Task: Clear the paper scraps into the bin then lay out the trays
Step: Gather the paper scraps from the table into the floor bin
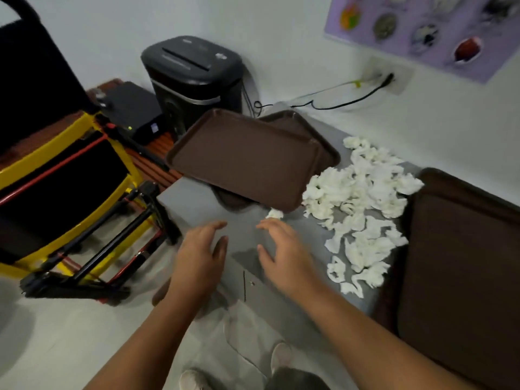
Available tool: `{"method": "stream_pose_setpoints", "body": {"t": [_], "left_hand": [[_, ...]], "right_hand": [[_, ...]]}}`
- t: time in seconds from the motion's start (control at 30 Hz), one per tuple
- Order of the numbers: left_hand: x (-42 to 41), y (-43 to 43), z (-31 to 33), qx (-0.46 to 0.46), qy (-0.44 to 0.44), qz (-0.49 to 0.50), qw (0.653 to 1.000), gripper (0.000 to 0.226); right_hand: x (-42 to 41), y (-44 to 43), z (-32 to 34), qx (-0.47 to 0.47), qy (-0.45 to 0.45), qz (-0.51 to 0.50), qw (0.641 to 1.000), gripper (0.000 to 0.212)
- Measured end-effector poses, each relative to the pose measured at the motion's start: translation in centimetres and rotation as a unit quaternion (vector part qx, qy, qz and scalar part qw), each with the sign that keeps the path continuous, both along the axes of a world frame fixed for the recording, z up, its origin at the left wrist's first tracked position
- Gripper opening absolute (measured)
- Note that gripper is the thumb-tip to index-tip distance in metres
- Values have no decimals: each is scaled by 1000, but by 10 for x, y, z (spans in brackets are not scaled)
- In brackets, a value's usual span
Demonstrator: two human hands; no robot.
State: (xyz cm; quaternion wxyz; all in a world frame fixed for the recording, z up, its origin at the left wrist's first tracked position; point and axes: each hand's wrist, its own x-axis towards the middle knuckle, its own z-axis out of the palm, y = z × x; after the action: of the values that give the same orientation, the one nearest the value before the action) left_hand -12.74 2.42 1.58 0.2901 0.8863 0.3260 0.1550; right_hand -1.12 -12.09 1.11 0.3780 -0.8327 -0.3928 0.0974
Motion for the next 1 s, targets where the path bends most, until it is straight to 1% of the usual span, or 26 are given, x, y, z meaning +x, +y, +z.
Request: {"method": "stream_pose_setpoints", "body": {"t": [0.13, 0.3, 0.4, 0.5, 0.63, 0.7, 0.8, 0.87, 0.93, 1.0], "left_hand": [[41, -48, 0, 6, 5, -95, 995, 35], [85, -110, -17, -10, 52, -192, 980, 36], [108, -142, -29, 9, 80, -252, 964, 37], [131, -168, -37, 33, 80, -301, 950, 37], [162, -189, -39, 44, 89, -327, 940, 41], [175, -195, -40, 67, 116, -339, 931, 39], [184, -195, -44, 93, 179, -325, 924, 39], [186, -192, -45, 133, 208, -318, 915, 37], [184, -187, -45, 175, 205, -317, 909, 28], [182, -179, -46, 174, 173, -311, 918, 24]], "right_hand": [[29, -70, -4, -46, -7, -72, 996, 38], [50, -135, -20, -63, 12, -154, 986, 35], [58, -164, -26, -120, 1, -210, 970, 38], [66, -186, -29, -164, -23, -211, 963, 44], [77, -200, -33, -201, -23, -174, 964, 52], [81, -202, -35, -207, -23, -167, 964, 55], [86, -205, -38, -195, -26, -171, 965, 53], [88, -206, -39, -185, -23, -172, 967, 53], [90, -206, -40, -175, -16, -167, 970, 53], [93, -204, -39, -170, -9, -165, 972, 53]]}}
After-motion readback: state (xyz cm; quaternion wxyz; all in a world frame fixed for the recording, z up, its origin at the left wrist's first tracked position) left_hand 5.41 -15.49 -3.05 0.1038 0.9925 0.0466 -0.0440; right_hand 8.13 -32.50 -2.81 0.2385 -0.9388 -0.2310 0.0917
